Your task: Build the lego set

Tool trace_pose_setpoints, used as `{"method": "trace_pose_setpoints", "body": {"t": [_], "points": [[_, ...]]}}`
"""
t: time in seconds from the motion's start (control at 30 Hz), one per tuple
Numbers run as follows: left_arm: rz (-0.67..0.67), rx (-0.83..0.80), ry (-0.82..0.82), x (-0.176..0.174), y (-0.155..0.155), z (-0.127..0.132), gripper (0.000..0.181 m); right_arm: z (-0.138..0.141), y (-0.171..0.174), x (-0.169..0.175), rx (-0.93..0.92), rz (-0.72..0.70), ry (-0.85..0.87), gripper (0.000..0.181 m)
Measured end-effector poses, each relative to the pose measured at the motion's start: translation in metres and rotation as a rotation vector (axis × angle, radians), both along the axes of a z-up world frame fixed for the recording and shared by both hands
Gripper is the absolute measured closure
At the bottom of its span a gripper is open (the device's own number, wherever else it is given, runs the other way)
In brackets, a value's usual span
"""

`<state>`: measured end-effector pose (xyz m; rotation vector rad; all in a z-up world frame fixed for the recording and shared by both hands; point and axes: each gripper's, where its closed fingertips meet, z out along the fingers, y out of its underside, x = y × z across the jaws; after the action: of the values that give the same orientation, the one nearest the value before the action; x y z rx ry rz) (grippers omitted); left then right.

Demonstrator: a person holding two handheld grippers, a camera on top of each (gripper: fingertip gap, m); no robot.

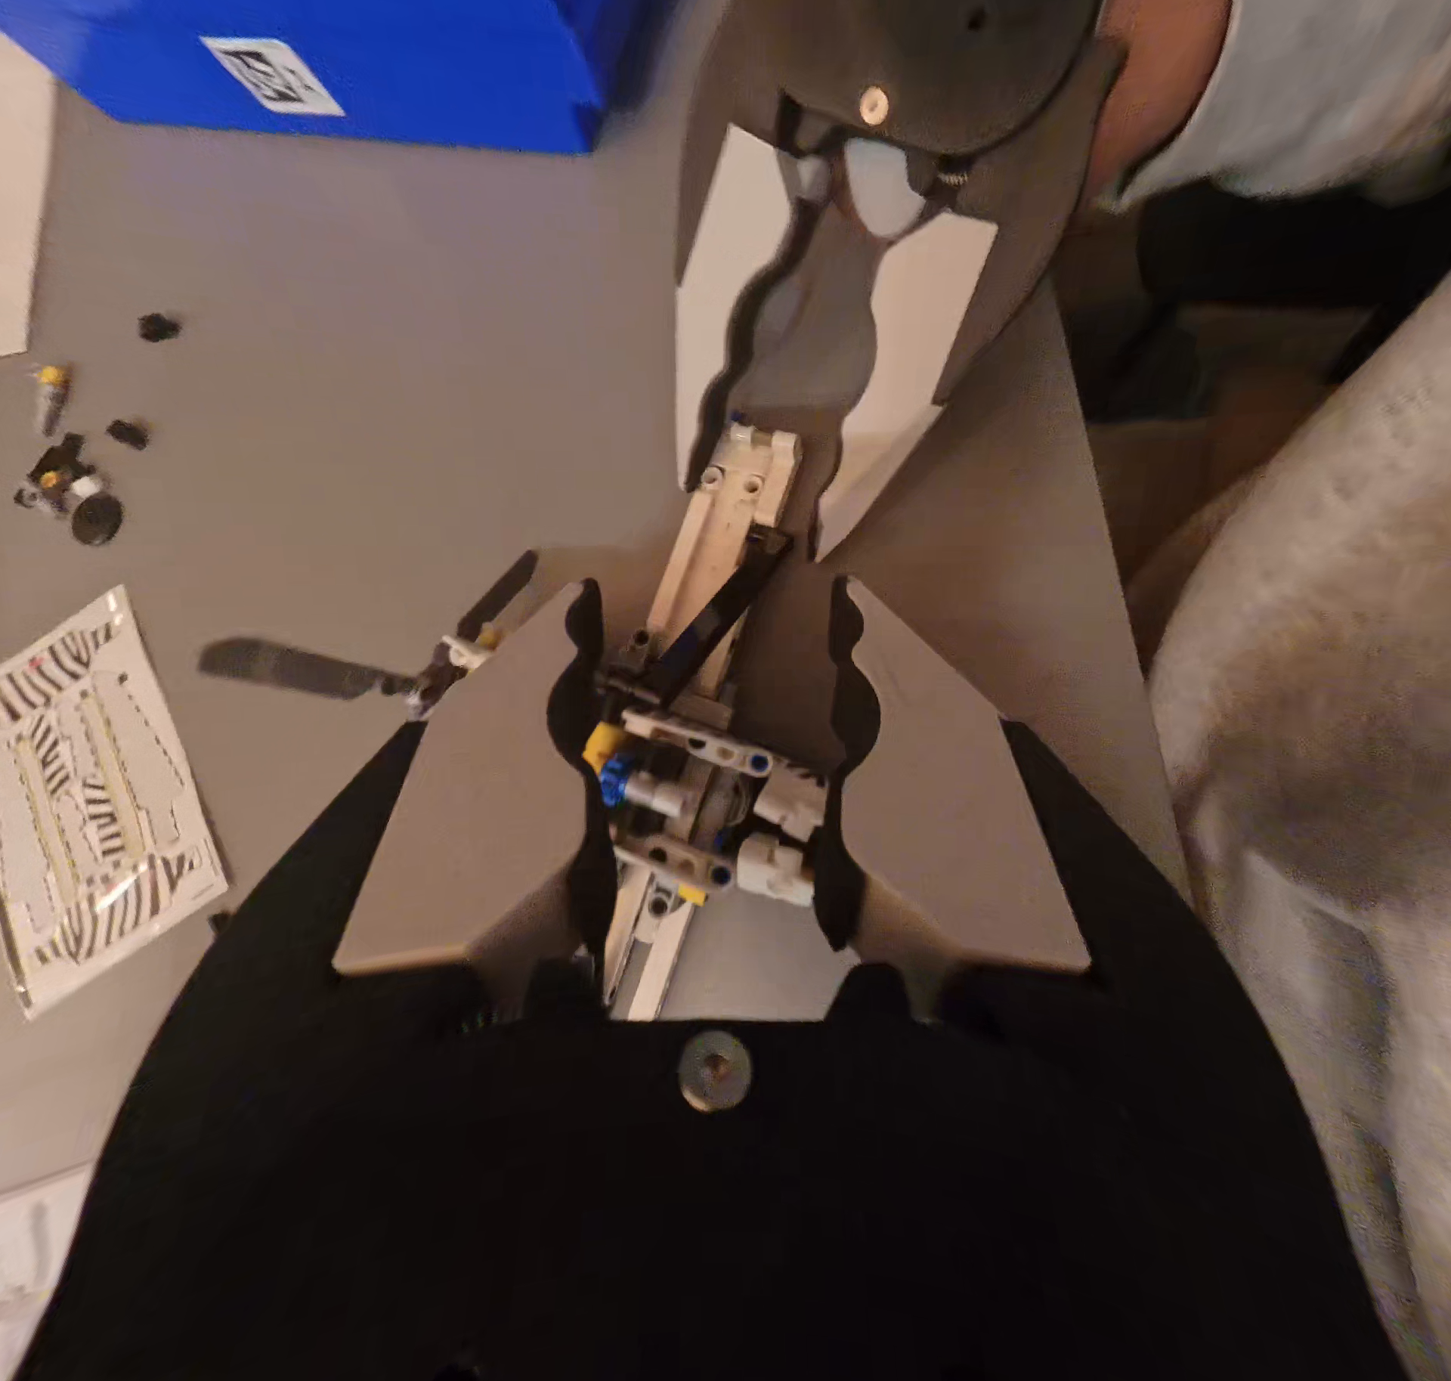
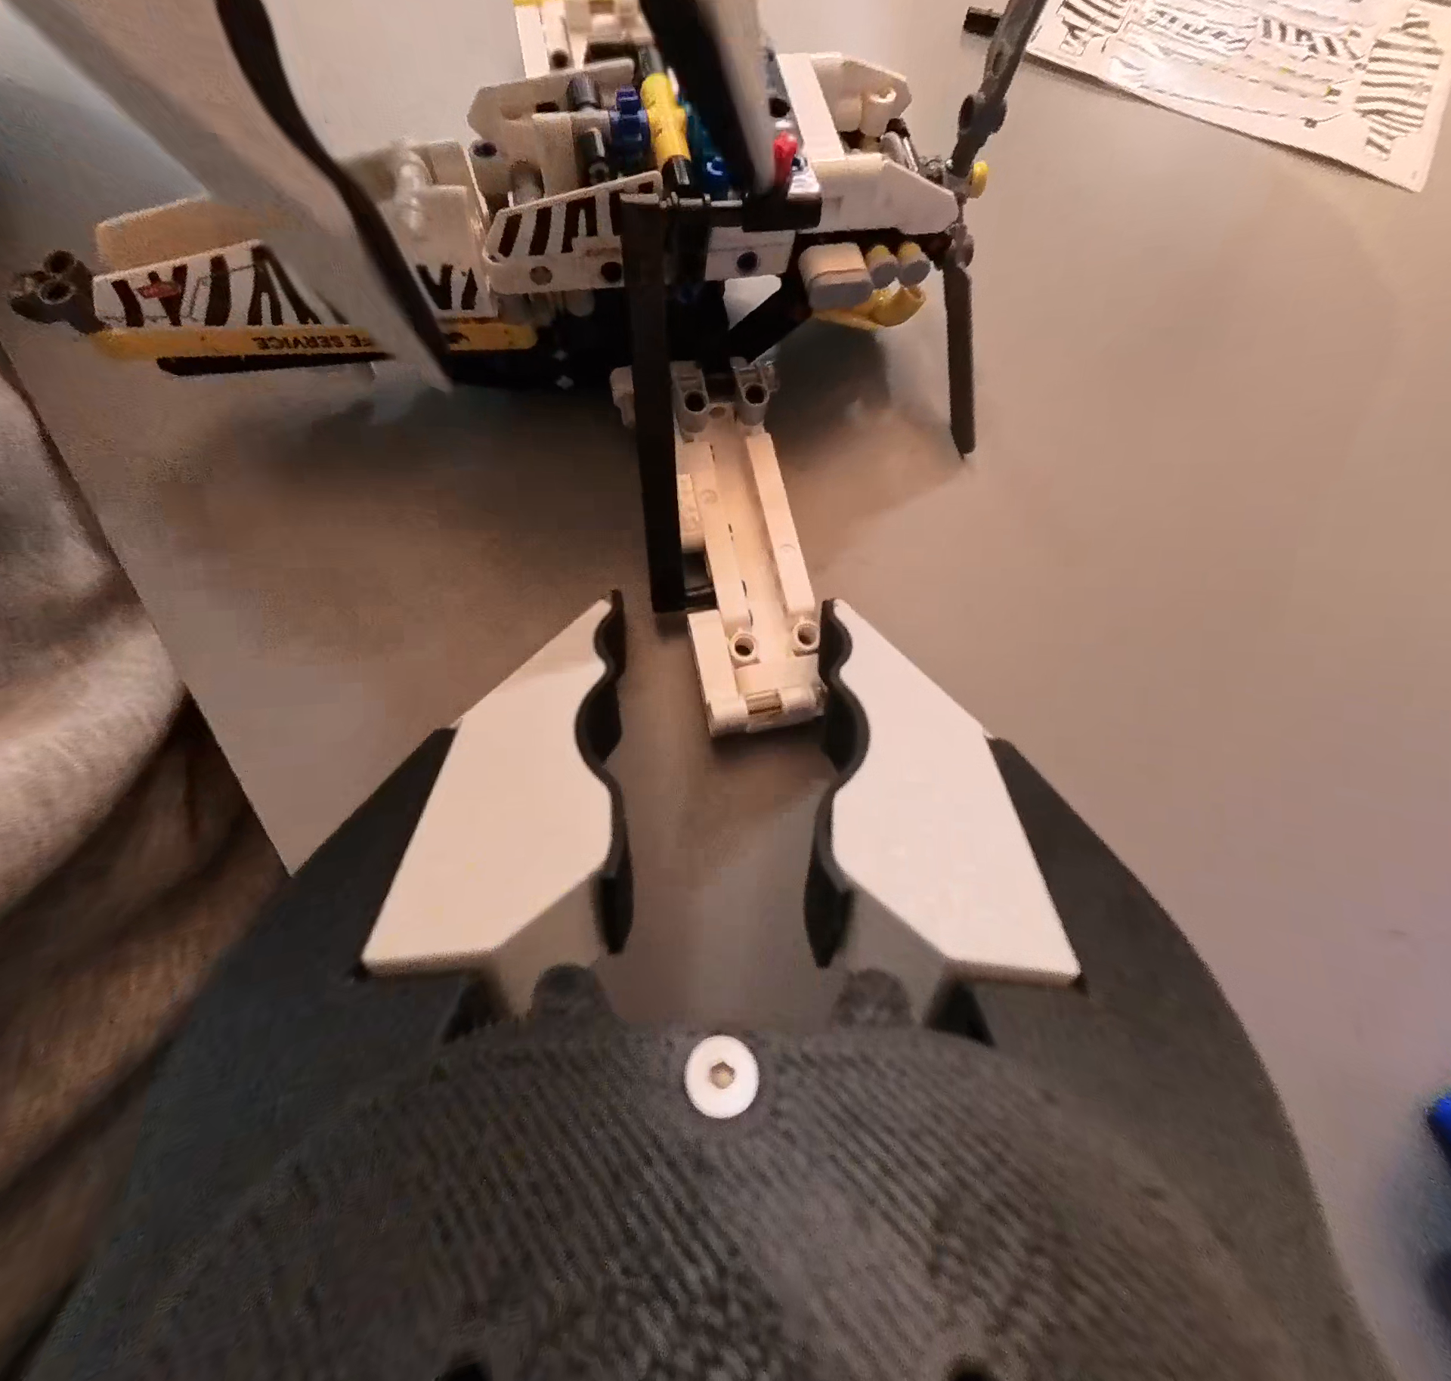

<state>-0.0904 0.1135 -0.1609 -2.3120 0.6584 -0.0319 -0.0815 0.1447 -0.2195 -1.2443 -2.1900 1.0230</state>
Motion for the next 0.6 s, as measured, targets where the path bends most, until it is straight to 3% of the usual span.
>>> {"method": "trace_pose_setpoints", "body": {"t": [0.13,0.27,0.6], "points": [[-0.076,-0.136,0.084,0.008,0.006,-0.02,0.132,-0.001,0.0,-0.001,0.002,0.007,-0.006,0.14],[-0.067,-0.213,0.09,0.004,0.014,-0.032,0.144,0.0,-0.001,-0.001,-0.031,0.015,-0.021,0.141],[-0.039,-0.291,0.032,0.001,0.016,-0.035,0.154,0.0,-0.002,-0.003,-0.057,0.034,-0.036,0.142]]}}
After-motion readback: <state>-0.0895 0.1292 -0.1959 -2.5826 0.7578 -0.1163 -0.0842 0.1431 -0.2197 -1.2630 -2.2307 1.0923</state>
